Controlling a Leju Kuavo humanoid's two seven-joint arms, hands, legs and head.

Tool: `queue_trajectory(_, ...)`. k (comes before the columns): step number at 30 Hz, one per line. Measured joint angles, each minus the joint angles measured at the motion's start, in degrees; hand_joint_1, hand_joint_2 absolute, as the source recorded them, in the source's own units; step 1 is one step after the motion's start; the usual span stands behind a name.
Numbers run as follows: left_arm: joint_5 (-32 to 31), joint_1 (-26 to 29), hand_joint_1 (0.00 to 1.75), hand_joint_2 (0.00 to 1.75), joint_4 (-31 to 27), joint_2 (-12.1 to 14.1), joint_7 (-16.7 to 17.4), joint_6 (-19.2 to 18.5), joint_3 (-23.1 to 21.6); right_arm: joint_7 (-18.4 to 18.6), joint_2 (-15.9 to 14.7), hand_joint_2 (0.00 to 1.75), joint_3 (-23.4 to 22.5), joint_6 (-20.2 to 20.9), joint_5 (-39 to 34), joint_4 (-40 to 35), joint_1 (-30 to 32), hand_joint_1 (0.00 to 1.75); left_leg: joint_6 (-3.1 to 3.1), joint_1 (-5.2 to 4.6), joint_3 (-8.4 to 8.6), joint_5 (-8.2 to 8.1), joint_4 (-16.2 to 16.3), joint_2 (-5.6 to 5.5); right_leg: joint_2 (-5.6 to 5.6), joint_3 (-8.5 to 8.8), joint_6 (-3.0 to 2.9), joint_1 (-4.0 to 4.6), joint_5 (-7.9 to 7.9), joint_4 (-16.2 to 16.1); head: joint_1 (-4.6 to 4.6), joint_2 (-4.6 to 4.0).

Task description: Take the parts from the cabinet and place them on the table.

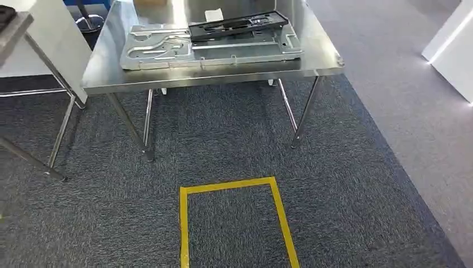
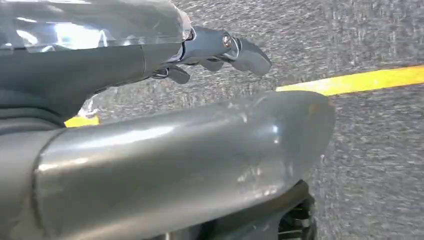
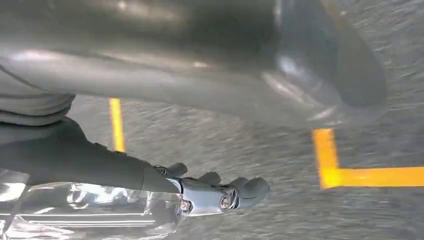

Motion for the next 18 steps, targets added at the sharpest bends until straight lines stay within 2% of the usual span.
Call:
queue_trajectory(1,0.0,0.06,0.0,0.0,0.0,-0.26,0.09,0.79,-0.02,1.4,0.0,0.0,0.15,-0.24,0.46,0.22,-0.06,0.0,-0.04,0.3,-0.43,-1.22,1.03,0.69,-0.81,-0.15,-0.4,-0.02,0.46,-0.07,0.04,-0.02)
queue_trajectory(2,0.07,0.14,0.0,0.0,0.0,-0.44,0.37,1.36,0.0,2.74,0.0,0.0,0.35,-0.19,0.77,0.31,0.02,0.0,-0.28,0.31,-1.19,-3.85,3.22,1.45,-1.05,-0.57,-0.69,0.06,0.75,-0.04,-0.2,0.0)
queue_trajectory(3,0.09,0.11,0.0,0.0,0.0,-0.52,0.7,1.86,0.0,4.41,0.0,0.0,0.68,0.52,1.35,0.41,0.1,0.0,-0.35,0.38,-2.52,-7.22,7.26,1.66,-1.73,-1.04,-1.09,0.19,1.02,0.12,-0.64,0.0)
queue_trajectory(4,0.11,0.15,0.0,0.0,0.0,-0.55,0.98,1.83,0.0,5.22,-0.09,0.0,0.98,1.49,1.66,0.52,0.31,0.0,-0.5,0.49,-3.79,-9.91,11.56,1.73,-2.4,-1.49,-1.16,0.36,1.25,0.26,-0.61,0.0)
queue_trajectory(5,0.09,0.18,0.0,0.0,0.0,-0.52,1.24,1.53,0.0,5.66,-0.43,0.0,1.26,2.46,1.9,0.61,0.56,0.0,-0.69,0.49,-4.59,-11.25,15.03,1.77,-3.13,-1.97,-1.21,0.46,1.41,0.45,-0.63,0.0)
queue_trajectory(6,0.04,0.24,0.0,0.0,0.0,-0.16,1.64,0.65,0.0,5.96,-1.07,0.0,1.64,3.99,2.32,0.7,0.68,0.0,-0.8,0.49,-4.61,-11.05,16.7,1.83,-3.8,-2.45,-1.13,0.52,1.53,0.73,-0.59,0.0)
queue_trajectory(7,-0.04,0.35,0.0,0.0,0.0,0.26,1.84,-0.01,0.0,6.01,-1.33,0.0,1.95,4.73,2.56,0.72,0.76,0.0,-0.88,0.49,-3.49,-9.64,15.98,2.0,-4.46,-2.93,-1.08,0.54,1.57,1.06,-0.61,0.0)
queue_trajectory(8,-0.24,0.51,0.0,0.0,0.0,0.72,1.97,-0.88,0.0,5.85,-1.84,0.0,2.34,5.47,2.67,0.74,0.83,0.0,-0.9,0.51,-1.27,-8.06,13.09,2.34,-5.03,-3.26,-1.05,0.51,1.57,1.42,-0.66,0.0)
queue_trajectory(9,-0.61,0.63,0.0,0.0,0.0,1.03,1.97,-1.35,-0.02,5.38,-2.1,0.0,2.53,5.82,2.84,0.74,0.96,0.0,-0.85,0.51,2.22,-6.21,7.87,3.21,-5.64,-3.49,-0.96,0.49,1.51,1.85,-0.61,0.0)
queue_trajectory(10,-0.7,0.65,0.0,0.0,0.0,1.12,1.9,-1.47,-0.09,4.93,-2.25,0.0,2.69,6.01,2.95,0.74,0.97,0.0,-0.64,0.49,4.98,-5.57,3.42,4.9,-6.04,-3.67,-0.78,0.58,1.39,2.28,-0.68,0.0)
queue_trajectory(11,-1.0,0.54,0.0,0.0,0.0,1.24,1.75,-1.58,-0.2,4.3,-2.32,0.0,2.91,6.19,3.12,0.76,1.04,0.0,-0.26,-0.2,6.45,-6.86,1.2,6.78,-6.56,-4.12,-0.55,0.89,1.3,2.56,-0.7,-0.02)
queue_trajectory(12,-1.14,0.47,0.0,0.0,0.0,1.44,1.49,-1.6,-0.22,3.89,-2.36,0.0,3.06,5.99,3.34,0.76,1.04,0.0,0.5,-0.34,5.89,-6.5,1.15,6.62,-6.99,-4.08,-0.19,0.99,1.39,2.67,-0.5,0.0)
queue_trajectory(14,-1.18,0.54,0.0,0.0,0.0,1.71,1.27,-1.75,-0.22,3.1,-2.21,0.0,3.41,4.42,3.56,0.76,0.84,0.0,1.27,-0.49,5.28,-6.61,0.72,5.65,-8.07,-3.93,0.29,0.95,1.6,2.59,-0.53,0.0)
queue_trajectory(15,-1.2,0.6,0.0,0.0,0.0,1.75,1.25,-1.86,-0.22,2.86,-2.12,0.0,3.63,3.54,3.63,0.74,0.57,0.0,1.83,-0.02,5.29,-6.24,-0.01,4.94,-8.65,-3.78,0.61,1.23,1.5,2.63,-0.55,-0.02)
queue_trajectory(16,-1.22,0.7,0.0,0.0,0.0,1.73,1.2,-2.1,-0.22,2.73,-2.05,0.0,3.76,2.97,3.71,0.74,0.59,0.0,2.3,0.25,5.67,-5.76,-0.37,4.6,-6.69,-3.85,1.2,0.75,0.8,3.17,-0.57,-0.02)
queue_trajectory(17,-1.31,0.66,0.0,0.0,0.0,1.73,1.16,-2.25,-0.24,2.57,-1.88,0.0,3.87,2.69,3.85,0.74,0.74,0.0,2.85,0.33,5.36,-5.42,-0.41,4.12,-4.08,-4.99,1.41,0.7,-1.25,5.44,-0.13,0.0)
queue_trajectory(18,-1.31,0.55,0.0,0.0,0.0,1.73,1.11,-2.3,-0.24,2.51,-1.75,0.0,3.96,2.43,3.91,0.74,0.79,0.0,3.08,0.34,4.96,-5.17,-0.41,3.68,-2.71,-6.86,1.56,0.5,-3.65,9.32,0.11,-0.02)
